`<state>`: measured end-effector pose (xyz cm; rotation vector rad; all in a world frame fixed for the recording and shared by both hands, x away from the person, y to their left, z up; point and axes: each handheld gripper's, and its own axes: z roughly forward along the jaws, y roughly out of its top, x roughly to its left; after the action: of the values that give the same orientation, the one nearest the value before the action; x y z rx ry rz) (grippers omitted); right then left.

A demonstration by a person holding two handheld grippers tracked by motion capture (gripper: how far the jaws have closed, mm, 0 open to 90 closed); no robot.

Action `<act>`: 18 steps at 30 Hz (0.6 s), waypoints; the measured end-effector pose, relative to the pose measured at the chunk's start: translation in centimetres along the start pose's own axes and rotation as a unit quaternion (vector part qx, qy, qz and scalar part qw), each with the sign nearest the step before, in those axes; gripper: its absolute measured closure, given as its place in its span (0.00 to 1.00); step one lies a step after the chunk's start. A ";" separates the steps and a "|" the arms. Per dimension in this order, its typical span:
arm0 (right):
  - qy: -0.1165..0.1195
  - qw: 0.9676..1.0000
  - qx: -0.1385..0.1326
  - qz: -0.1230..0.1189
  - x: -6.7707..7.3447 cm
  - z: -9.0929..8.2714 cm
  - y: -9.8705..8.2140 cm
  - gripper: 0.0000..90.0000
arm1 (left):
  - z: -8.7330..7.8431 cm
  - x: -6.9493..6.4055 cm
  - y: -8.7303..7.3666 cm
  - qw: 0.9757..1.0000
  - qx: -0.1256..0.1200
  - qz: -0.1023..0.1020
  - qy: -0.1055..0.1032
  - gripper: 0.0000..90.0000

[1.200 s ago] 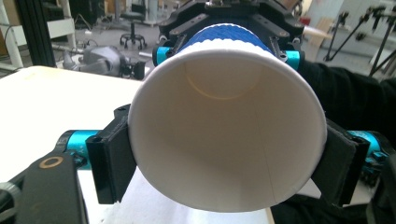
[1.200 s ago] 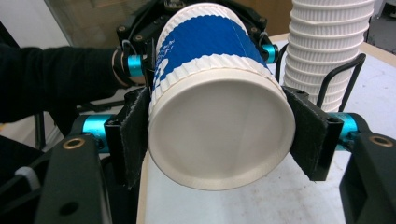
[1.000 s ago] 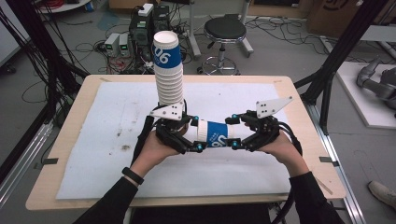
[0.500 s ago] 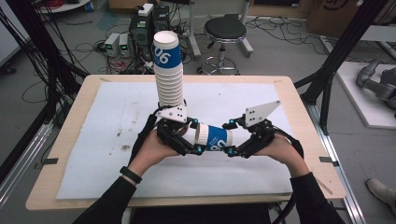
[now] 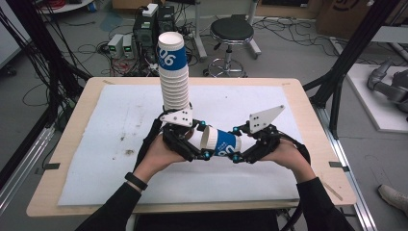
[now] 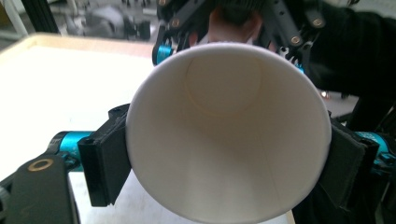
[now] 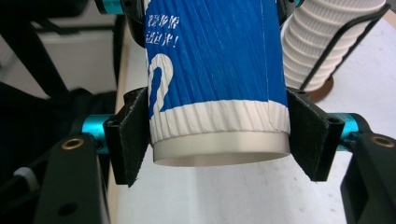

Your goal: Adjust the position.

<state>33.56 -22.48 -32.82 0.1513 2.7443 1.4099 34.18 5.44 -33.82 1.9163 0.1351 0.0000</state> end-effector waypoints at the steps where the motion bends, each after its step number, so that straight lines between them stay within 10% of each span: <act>1: 0.001 1.000 -0.006 0.002 -0.1 -0.1 -0.1 0.33 | 0.0 0.0 0.0 1.000 -0.004 -0.005 0.004 0.14; 10: 0.010 0.998 -0.069 0.012 -0.5 -1.2 -0.5 0.33 | -0.4 0.4 -0.6 0.996 -0.081 -0.041 -0.019 0.11; 18: 0.017 0.997 -0.070 0.016 -0.5 -0.4 -0.6 0.33 | -0.5 0.3 -0.5 0.995 -0.094 -0.039 -0.023 0.19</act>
<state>33.99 -23.16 -33.07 0.1660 2.6685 1.6220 34.45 6.10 -34.16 1.7213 0.1720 -0.0812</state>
